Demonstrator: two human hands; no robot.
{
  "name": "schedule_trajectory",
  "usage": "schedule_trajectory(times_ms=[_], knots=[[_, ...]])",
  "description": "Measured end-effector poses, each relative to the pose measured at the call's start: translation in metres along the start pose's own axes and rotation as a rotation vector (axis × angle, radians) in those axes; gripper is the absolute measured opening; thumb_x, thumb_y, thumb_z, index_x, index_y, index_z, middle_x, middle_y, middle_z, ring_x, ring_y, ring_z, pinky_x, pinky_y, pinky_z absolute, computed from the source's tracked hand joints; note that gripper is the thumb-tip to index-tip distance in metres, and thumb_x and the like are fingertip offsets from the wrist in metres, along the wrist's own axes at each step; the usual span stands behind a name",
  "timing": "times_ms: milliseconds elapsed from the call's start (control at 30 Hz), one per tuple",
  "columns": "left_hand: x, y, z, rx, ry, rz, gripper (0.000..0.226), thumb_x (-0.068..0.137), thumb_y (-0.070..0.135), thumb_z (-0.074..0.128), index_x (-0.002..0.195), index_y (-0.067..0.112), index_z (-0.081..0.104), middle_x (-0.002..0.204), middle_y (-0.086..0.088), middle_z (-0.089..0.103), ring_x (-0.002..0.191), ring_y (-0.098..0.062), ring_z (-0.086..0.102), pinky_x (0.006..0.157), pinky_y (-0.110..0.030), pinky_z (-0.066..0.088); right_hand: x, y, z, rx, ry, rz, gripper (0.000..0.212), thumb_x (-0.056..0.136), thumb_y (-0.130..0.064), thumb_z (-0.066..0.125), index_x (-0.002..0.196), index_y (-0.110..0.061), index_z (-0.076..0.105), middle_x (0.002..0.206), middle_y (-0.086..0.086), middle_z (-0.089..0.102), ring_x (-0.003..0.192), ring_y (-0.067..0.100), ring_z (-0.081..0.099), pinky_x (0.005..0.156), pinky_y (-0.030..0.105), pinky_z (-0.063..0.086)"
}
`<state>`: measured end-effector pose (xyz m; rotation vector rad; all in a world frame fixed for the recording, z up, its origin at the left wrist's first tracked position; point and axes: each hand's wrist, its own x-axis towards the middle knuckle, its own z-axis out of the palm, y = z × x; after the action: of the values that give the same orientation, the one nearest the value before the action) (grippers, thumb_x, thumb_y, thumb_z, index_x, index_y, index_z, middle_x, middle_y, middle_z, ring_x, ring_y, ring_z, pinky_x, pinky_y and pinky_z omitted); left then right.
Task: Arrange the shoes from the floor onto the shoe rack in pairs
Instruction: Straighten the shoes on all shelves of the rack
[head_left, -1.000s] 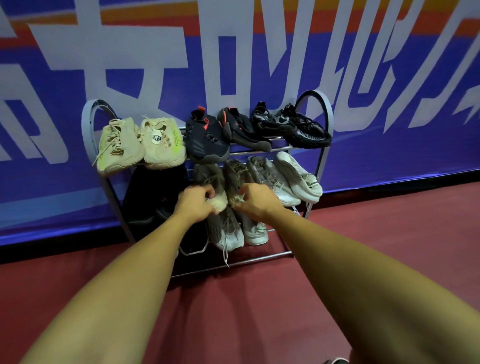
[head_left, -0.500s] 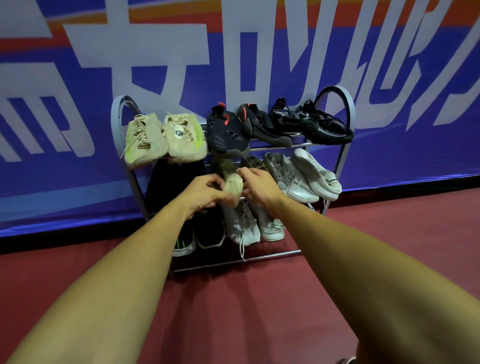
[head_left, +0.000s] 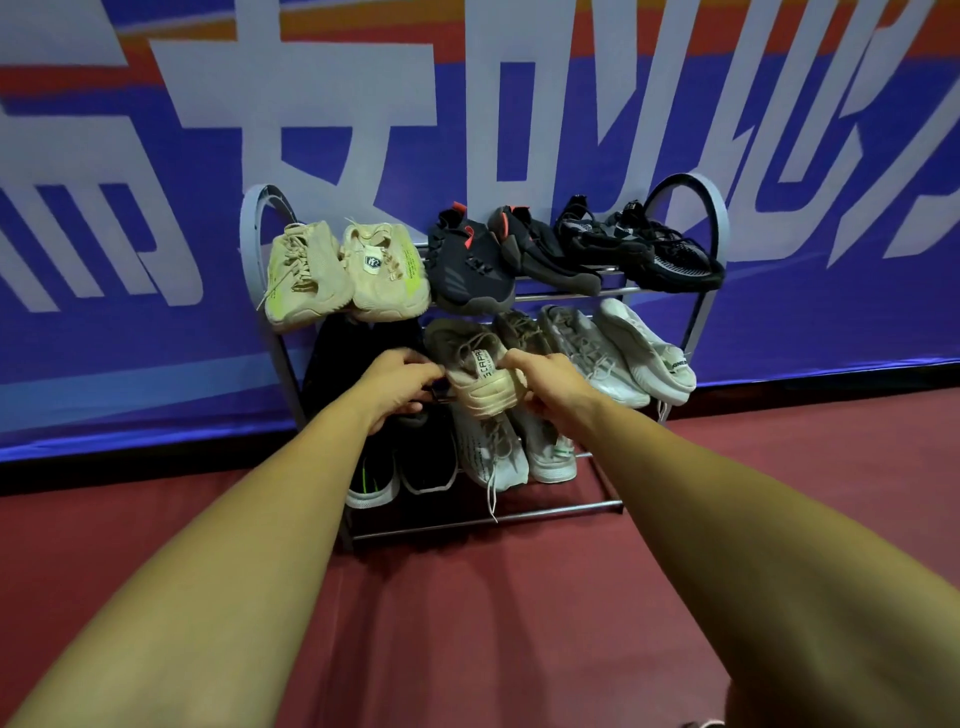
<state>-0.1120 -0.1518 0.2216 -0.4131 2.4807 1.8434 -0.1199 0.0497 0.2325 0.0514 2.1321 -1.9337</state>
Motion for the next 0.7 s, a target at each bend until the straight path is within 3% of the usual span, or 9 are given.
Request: schedule_trajectory(times_ms=[167,300,400,467,600,700], knots=[[0.0014,0.0017,-0.0021,-0.135,0.052,-0.102,0.025,0.092,0.04,0.065,0.1,0.017,0.061,0.093,-0.004,0.066,0.078,-0.017,0.066,0.049,-0.017,0.04,0.0007,-0.0052,-0.0053,0.083,-0.093,0.07,0.01,0.076,-0.02,0.061,0.07,-0.017,0.054,0.058,-0.001,0.05,0.045,0.011,0.04,0.051,0.024,0.035],[-0.0026,0.0044,-0.0018,-0.25,0.005,-0.186,0.015,0.091,0.029,0.064,0.1,0.016,0.065,0.078,0.0,0.075,0.069,-0.011,0.068,0.039,-0.014,0.028,-0.0007,-0.0047,-0.0083,0.059,-0.109,0.11,0.009,0.07,-0.023,0.06,0.069,-0.016,0.054,0.056,-0.002,0.048,0.049,0.013,0.043,0.056,0.028,0.036],[-0.004,0.0054,-0.0012,-0.389,0.003,-0.213,0.008,0.087,0.019,0.06,0.092,0.014,0.065,0.078,0.0,0.075,0.065,-0.011,0.069,0.034,-0.014,0.022,-0.002,-0.0036,-0.0086,0.017,-0.12,0.138,0.013,0.065,-0.024,0.061,0.071,-0.014,0.055,0.055,-0.001,0.049,0.054,0.015,0.047,0.061,0.029,0.039],[-0.0047,0.0057,0.0,-0.422,0.007,-0.219,0.01,0.087,0.019,0.056,0.087,0.014,0.065,0.083,-0.002,0.075,0.066,-0.014,0.071,0.033,-0.014,0.019,-0.0027,-0.0048,-0.0078,-0.011,-0.113,0.153,0.018,0.062,-0.022,0.061,0.076,-0.013,0.055,0.054,-0.001,0.048,0.055,0.016,0.048,0.062,0.03,0.041],[-0.0032,0.0009,0.0021,-0.405,0.031,-0.252,0.017,0.093,0.027,0.054,0.091,0.013,0.064,0.071,-0.005,0.073,0.06,-0.013,0.071,0.032,-0.012,0.016,-0.0041,-0.0053,-0.0051,-0.033,-0.052,0.17,0.011,0.067,-0.021,0.056,0.072,-0.013,0.052,0.053,-0.001,0.049,0.054,0.017,0.046,0.062,0.029,0.04],[0.0005,-0.0016,0.0027,-0.377,0.046,-0.274,0.018,0.093,0.027,0.056,0.097,0.011,0.062,0.082,-0.012,0.073,0.054,-0.01,0.066,0.031,-0.012,0.017,-0.003,-0.0041,-0.0061,-0.069,0.003,0.152,0.015,0.071,-0.023,0.054,0.078,-0.01,0.055,0.064,0.005,0.052,0.062,0.021,0.049,0.067,0.034,0.039]])
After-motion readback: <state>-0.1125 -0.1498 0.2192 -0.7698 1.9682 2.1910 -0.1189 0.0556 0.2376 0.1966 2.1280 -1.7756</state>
